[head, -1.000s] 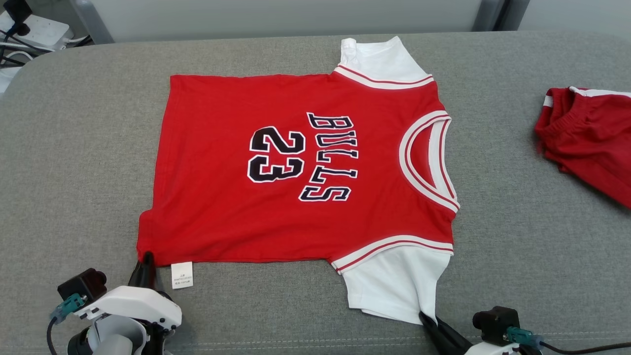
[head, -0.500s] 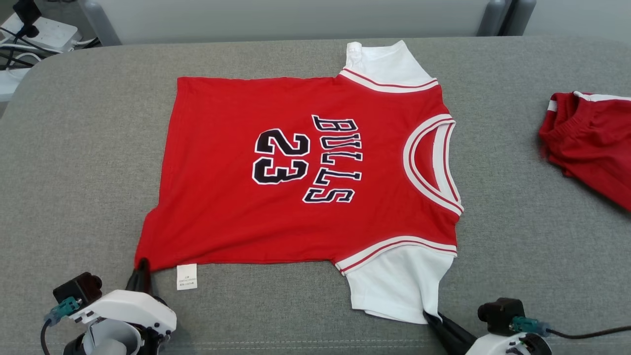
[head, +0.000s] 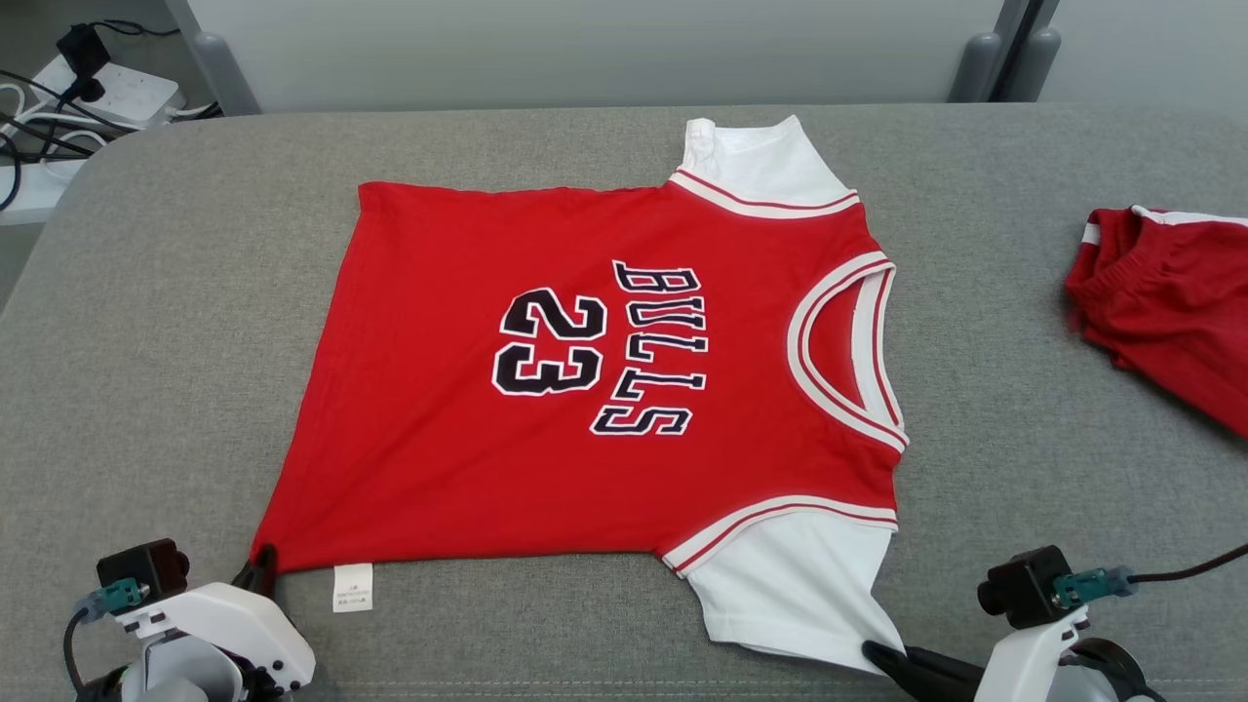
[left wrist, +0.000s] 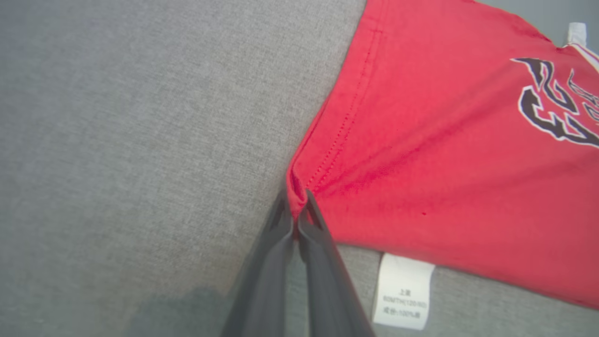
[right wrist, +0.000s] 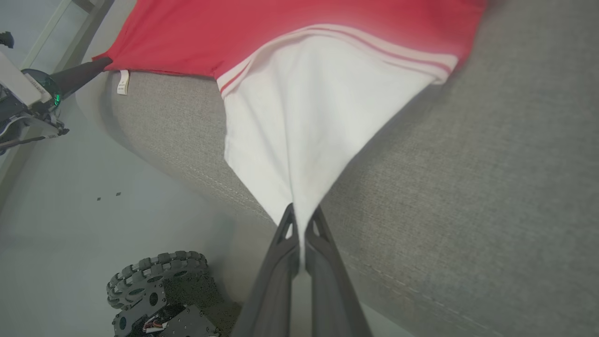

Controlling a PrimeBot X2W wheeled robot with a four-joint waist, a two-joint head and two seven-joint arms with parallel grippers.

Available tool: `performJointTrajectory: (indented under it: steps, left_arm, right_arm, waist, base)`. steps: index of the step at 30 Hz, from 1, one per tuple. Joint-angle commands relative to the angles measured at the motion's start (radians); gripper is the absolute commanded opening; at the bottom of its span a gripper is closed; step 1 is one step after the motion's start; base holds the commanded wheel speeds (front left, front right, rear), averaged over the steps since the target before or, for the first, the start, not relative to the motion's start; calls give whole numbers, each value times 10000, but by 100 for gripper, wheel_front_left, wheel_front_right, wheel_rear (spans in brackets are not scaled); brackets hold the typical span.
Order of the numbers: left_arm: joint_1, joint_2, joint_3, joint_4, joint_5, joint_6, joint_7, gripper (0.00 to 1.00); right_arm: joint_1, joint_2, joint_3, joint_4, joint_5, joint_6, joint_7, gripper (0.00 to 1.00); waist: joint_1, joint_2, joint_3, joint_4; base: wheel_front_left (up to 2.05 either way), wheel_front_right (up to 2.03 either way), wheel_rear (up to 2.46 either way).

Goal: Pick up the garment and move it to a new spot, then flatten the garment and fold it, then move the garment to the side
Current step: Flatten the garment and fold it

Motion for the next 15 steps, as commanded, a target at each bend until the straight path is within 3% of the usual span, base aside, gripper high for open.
performJointTrajectory:
  steps: [1,7,15]
  left_arm:
    - [-436,592,172,-28,130,6,38,0]
    - [-606,807,-274,111,346,6,259,0]
    - [-586,1159,-903,314,560,6,1049,0]
  right_arm:
    - [47,-493,54,-540,335,-30,337,0]
    - [207,-1069,45,-1356,948,-30,1199,0]
    - [612,-1339,-15,-2029,1479,-30,2220,0]
  waist:
    - [0,-1,-16,0]
    - [0,-1,-74,-1]
    - [0,-1,-256,44]
  base:
    - [0,0,0]
    - [0,0,0]
    - [0,0,0]
